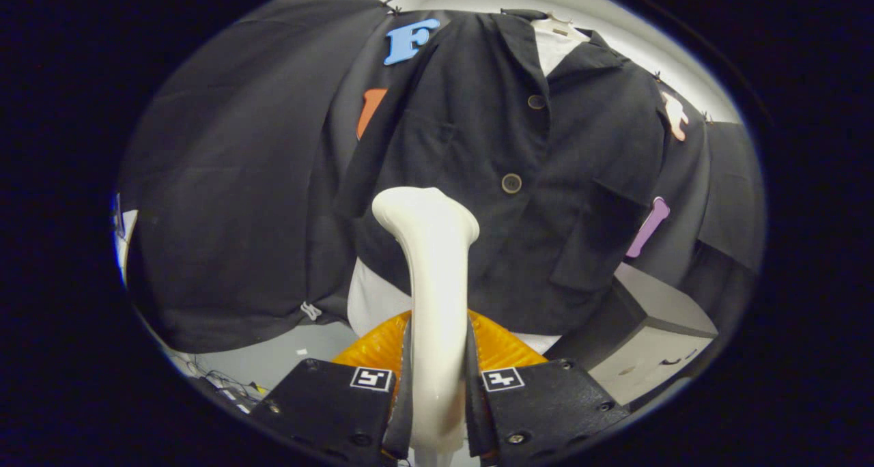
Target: Iron the clothes twice with a garment steamer, once on the left side and once on the right side.
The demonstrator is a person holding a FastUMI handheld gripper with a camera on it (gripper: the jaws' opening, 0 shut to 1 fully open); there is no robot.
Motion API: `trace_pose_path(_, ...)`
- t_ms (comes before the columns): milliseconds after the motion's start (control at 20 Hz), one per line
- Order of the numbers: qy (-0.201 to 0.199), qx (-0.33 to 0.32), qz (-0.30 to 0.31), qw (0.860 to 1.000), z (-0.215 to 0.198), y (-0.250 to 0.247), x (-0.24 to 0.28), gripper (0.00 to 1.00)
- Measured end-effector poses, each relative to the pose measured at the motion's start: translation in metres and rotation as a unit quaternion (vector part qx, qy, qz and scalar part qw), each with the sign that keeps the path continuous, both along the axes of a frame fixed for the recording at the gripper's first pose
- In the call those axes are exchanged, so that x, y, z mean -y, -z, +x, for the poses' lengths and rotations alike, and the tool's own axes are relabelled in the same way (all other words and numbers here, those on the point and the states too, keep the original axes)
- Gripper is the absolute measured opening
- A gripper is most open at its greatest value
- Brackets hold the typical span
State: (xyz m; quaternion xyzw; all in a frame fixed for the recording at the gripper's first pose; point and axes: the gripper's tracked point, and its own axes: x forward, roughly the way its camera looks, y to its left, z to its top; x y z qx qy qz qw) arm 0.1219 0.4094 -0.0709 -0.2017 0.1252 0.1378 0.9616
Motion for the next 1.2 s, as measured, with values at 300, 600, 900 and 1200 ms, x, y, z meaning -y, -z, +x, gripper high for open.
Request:
trace_pose_path(300, 0.008, -0.035, -0.026, 0.999, 0.001, 0.055, 0.014, 0.34)
trace_pose_path(600, 0.014, -0.038, -0.024, 0.999, -0.008, 0.057, 0.021, 0.34)
trace_pose_path(900, 0.029, -0.031, -0.006, 0.999, -0.037, 0.035, 0.035, 0.34)
trace_pose_path(1200, 0.064, -0.031, 0.005, 0.997, -0.081, 0.014, 0.082, 0.34)
